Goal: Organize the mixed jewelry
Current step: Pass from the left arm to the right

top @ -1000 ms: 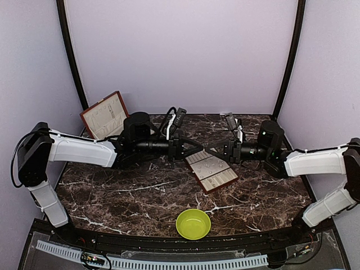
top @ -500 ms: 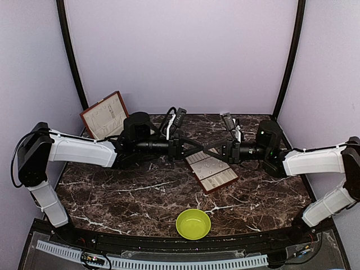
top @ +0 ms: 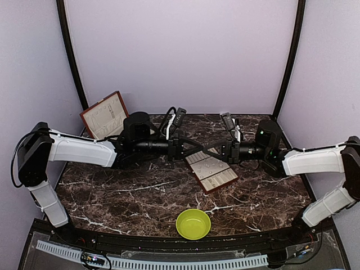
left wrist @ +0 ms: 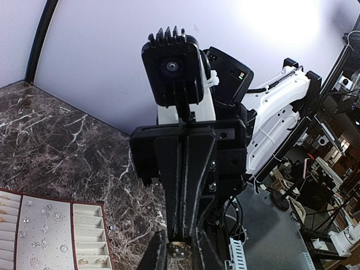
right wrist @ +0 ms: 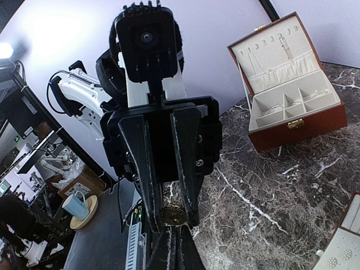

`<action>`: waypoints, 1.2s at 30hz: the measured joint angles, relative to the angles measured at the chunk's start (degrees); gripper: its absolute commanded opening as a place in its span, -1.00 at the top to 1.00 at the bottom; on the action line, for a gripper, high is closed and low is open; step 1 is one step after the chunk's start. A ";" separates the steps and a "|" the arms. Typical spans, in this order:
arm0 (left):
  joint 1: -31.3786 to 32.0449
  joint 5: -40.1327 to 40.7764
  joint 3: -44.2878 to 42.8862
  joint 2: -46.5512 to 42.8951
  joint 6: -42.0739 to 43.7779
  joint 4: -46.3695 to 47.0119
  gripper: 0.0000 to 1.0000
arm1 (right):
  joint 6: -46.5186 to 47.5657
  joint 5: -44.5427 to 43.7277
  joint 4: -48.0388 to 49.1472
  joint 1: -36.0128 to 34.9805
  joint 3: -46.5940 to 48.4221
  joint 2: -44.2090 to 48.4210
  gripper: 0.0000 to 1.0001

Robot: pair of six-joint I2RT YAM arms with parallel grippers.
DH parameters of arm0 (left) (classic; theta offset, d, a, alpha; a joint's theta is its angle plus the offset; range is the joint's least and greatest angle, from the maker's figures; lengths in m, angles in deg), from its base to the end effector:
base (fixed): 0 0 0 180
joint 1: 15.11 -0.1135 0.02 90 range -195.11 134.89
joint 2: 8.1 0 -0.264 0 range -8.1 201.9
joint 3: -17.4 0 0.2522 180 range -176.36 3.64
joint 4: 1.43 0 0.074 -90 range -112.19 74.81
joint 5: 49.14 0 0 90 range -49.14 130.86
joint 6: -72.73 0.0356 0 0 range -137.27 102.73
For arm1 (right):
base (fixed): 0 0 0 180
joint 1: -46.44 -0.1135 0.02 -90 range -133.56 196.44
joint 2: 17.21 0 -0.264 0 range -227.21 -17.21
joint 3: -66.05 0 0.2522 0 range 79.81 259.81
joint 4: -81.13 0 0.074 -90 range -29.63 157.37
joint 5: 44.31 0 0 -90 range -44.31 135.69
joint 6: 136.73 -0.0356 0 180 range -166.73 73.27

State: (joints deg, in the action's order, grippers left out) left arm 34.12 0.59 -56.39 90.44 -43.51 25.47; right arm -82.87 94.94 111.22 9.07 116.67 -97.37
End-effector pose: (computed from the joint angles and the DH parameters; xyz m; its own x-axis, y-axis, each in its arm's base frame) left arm 0.2368 -0.3099 0.2728 -0.4200 -0.0295 -0.9070 0.9075 -0.0044 -0.4201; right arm 0.2153 0.1984 0.2502 -0.5826 0.0395 -0.8118 -0.8107 0.0442 0.5839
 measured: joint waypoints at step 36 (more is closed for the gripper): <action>-1.44 0.31 2.67 -2.14 -1.09 1.46 -0.22 | -0.63 -4.20 2.89 0.00 -2.82 3.67 1.00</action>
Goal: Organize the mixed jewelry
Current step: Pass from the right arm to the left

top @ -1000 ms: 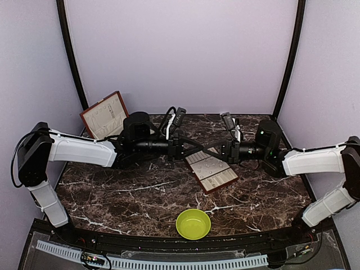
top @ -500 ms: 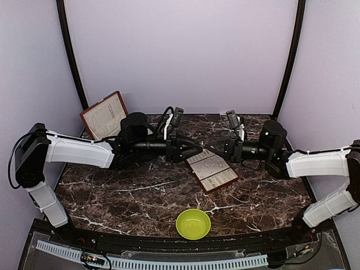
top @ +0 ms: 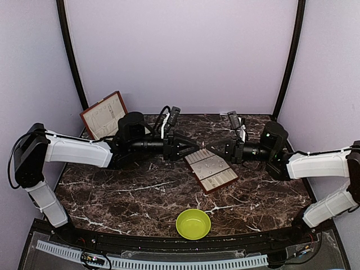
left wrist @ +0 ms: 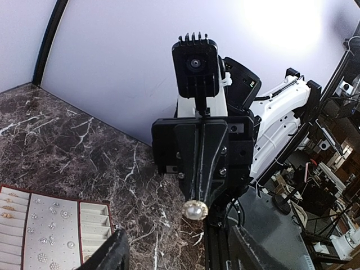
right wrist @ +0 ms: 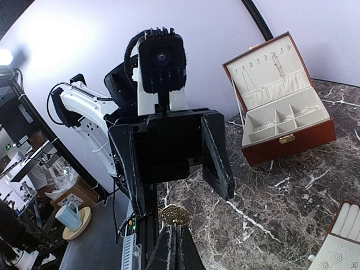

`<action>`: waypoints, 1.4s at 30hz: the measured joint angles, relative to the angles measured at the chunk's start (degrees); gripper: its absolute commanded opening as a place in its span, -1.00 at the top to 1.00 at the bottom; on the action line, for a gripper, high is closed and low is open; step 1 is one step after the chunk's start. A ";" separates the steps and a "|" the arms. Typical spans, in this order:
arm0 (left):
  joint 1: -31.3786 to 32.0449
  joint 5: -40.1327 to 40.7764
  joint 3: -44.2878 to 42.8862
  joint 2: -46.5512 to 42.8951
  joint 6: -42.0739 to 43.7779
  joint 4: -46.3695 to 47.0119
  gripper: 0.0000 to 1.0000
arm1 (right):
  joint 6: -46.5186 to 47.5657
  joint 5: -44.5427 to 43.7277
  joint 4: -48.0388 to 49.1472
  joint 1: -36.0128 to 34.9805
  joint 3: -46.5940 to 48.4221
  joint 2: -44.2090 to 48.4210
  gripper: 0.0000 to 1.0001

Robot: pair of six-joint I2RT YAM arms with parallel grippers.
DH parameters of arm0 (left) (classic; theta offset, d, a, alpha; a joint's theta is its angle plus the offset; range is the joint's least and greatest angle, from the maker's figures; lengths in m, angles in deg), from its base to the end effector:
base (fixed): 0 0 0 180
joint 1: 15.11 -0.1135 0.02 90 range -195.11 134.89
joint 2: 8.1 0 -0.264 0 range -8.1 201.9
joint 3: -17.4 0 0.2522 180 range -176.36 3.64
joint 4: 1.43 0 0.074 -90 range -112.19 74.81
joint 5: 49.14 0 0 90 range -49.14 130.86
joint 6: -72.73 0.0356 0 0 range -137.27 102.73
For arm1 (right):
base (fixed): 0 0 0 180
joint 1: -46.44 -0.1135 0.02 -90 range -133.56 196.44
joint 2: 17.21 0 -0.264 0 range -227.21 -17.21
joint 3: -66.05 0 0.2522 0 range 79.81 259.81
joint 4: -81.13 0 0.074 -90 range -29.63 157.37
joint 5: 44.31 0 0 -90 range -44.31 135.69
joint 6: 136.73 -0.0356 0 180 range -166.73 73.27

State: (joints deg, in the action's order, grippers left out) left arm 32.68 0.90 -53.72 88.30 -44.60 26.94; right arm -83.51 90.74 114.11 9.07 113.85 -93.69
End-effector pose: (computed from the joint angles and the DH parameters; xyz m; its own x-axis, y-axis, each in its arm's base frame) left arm 0.2374 -0.2958 0.2736 -0.4263 -0.0538 -0.9030 0.9038 0.0172 -0.4277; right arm 0.2060 0.1890 0.2566 -0.5448 0.1162 -0.8305 -0.8284 0.0794 0.5546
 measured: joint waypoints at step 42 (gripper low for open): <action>0.98 -3.17 -3.63 2.75 -1.01 -0.22 0.39 | 0.46 2.97 -0.72 -0.11 0.87 -1.77 1.00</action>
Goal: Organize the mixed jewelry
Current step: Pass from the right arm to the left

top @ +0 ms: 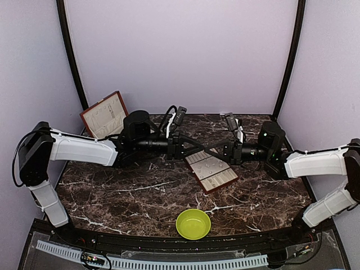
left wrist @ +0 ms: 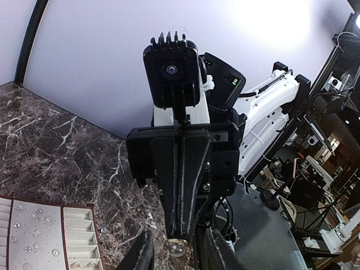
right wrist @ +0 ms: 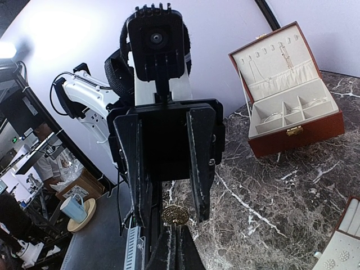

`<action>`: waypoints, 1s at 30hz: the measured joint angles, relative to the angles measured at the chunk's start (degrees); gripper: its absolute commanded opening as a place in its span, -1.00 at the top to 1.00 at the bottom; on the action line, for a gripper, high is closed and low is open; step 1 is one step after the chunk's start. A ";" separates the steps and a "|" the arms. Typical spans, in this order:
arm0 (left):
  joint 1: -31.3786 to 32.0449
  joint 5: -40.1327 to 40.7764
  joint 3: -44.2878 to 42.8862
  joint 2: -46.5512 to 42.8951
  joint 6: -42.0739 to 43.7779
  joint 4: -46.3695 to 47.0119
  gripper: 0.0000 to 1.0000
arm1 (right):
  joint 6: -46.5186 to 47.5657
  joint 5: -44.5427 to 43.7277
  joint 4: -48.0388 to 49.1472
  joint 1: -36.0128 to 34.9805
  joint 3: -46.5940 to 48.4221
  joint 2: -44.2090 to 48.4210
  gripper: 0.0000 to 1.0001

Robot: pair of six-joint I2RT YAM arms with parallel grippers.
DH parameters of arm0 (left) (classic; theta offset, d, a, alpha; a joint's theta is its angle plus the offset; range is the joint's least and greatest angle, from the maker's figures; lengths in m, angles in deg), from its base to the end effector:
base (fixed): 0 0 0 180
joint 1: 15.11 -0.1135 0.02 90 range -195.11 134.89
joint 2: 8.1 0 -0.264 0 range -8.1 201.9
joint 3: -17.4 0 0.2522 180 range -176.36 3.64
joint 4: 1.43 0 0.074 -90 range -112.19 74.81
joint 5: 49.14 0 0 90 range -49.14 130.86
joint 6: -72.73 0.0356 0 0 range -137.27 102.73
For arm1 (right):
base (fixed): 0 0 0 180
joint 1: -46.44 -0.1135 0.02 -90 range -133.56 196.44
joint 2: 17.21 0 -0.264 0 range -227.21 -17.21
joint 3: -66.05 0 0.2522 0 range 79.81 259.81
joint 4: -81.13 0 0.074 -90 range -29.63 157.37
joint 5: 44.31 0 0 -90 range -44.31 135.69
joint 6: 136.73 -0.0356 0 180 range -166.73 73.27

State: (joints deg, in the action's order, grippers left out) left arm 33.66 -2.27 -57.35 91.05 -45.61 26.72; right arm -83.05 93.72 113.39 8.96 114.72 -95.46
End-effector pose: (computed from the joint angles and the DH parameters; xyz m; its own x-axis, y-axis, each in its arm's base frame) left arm 0.2397 -0.3104 0.2765 -0.4360 -0.0281 -0.8995 0.8993 -0.0516 -0.4343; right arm 0.2087 0.1934 0.2520 -0.5602 0.0696 -0.8254 -0.8247 0.0466 0.5636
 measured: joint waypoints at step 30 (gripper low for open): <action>-0.04 -0.72 0.00 0.17 -0.70 0.02 0.72 | 0.44 -0.33 -0.22 0.00 0.11 -0.33 1.00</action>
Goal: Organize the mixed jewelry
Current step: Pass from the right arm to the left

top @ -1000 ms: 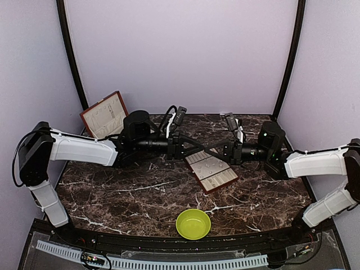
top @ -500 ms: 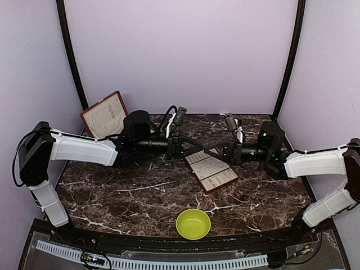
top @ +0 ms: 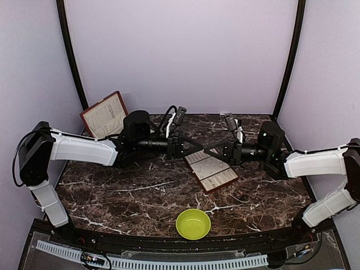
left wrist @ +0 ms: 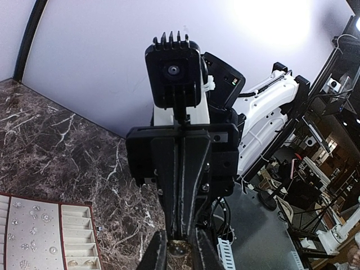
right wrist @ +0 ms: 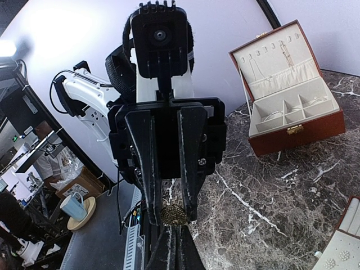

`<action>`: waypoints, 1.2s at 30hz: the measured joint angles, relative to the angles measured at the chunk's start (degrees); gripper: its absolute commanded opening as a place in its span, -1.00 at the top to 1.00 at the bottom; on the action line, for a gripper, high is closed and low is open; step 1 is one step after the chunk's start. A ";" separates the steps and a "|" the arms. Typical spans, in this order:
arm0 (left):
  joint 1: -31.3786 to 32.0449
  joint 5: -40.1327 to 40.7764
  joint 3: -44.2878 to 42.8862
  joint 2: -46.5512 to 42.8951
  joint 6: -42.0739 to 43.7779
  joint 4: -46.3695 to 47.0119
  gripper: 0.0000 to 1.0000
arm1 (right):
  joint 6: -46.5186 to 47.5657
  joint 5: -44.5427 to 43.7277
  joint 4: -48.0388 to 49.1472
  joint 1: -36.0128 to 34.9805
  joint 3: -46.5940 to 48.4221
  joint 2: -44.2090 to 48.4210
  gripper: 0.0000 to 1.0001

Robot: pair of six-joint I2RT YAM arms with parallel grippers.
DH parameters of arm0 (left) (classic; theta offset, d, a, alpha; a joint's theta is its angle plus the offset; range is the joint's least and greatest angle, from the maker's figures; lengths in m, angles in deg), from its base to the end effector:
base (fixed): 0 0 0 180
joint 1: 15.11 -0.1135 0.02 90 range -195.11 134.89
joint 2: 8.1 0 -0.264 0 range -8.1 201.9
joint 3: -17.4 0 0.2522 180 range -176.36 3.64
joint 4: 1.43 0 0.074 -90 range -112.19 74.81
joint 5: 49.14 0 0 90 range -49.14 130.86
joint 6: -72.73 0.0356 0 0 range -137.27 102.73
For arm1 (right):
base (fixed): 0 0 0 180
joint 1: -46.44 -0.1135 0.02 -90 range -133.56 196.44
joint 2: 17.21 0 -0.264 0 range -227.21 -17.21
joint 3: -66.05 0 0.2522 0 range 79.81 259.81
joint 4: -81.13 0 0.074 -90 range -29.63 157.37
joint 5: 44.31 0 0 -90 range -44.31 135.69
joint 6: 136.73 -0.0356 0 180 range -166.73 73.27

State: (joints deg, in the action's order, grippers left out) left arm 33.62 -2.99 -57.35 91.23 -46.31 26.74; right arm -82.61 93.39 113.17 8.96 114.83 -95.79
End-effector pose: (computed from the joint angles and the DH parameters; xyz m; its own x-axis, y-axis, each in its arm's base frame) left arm 0.2398 -0.3106 0.2753 -0.4484 -0.0198 -0.8936 0.8927 -0.0613 -0.4465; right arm 0.2097 0.1940 0.2508 -0.5586 0.0687 -0.8266 -0.8252 0.0544 0.5622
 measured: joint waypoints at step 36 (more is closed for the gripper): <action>0.04 19.41 -16.06 4.81 15.13 -34.58 0.71 | 2.56 -16.65 -8.17 5.77 -8.31 14.10 0.24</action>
State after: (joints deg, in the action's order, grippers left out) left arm 33.66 16.42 -73.41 96.04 -31.18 -7.84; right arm -80.05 76.73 104.99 14.73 106.53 -81.69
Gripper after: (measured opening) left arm 0.154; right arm 0.379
